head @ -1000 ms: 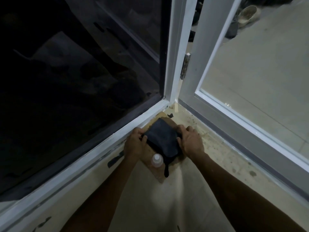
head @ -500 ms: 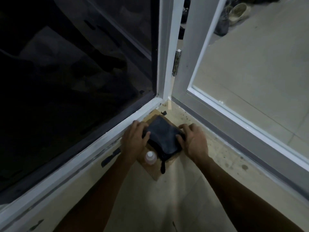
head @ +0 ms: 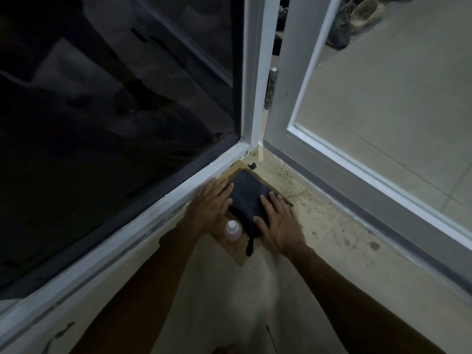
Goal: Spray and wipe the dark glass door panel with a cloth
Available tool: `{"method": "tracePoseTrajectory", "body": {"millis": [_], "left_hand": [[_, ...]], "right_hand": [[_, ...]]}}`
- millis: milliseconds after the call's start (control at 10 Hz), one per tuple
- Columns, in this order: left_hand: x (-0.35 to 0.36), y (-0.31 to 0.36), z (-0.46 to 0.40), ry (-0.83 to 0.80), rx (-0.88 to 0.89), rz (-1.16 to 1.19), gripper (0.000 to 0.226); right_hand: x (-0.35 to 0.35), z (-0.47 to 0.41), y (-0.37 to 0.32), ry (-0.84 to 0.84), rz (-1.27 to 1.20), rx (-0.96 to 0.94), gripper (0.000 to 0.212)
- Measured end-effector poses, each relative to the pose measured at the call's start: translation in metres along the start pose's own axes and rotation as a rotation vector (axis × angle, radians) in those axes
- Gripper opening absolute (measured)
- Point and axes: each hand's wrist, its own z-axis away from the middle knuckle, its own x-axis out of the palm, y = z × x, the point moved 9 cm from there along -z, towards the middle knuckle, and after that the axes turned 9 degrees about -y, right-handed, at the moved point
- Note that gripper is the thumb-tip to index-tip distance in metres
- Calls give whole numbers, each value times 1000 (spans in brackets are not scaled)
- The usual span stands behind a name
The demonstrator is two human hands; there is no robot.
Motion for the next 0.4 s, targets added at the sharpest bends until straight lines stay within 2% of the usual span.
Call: {"method": "tracePoseTrajectory", "body": {"millis": [100,200,400], "left_hand": [[1,2,-4,35,-47,15,60],[5,2,-7,2,-62,-43,64],[-24,8,-2,-135,-56,14,73]], "right_hand": [[1,0,-2,49,63,48,73],[6,-3,0,7,139,33,77],[-8,1,-3,-167,182,13,89]]}}
